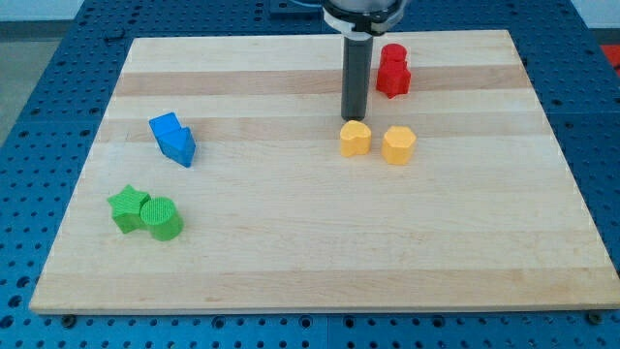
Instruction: Move the yellow heart closer to the yellow hexagon
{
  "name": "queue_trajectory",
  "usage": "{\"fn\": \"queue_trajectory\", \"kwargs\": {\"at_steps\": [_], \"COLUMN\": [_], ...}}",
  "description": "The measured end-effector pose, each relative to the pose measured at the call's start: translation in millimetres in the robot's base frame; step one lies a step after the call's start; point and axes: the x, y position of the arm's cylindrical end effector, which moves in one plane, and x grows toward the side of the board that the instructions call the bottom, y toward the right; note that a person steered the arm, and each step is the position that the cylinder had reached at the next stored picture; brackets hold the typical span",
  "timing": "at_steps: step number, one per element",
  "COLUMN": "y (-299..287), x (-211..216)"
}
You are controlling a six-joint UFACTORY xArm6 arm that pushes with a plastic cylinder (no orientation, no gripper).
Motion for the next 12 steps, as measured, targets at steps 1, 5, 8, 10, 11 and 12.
{"fn": "queue_trajectory", "kwargs": {"at_steps": [1,5,8,10,11,12], "y": [-16,4,-44,-43,-38,-24], "x": [-5,36,28,53,53,54]}}
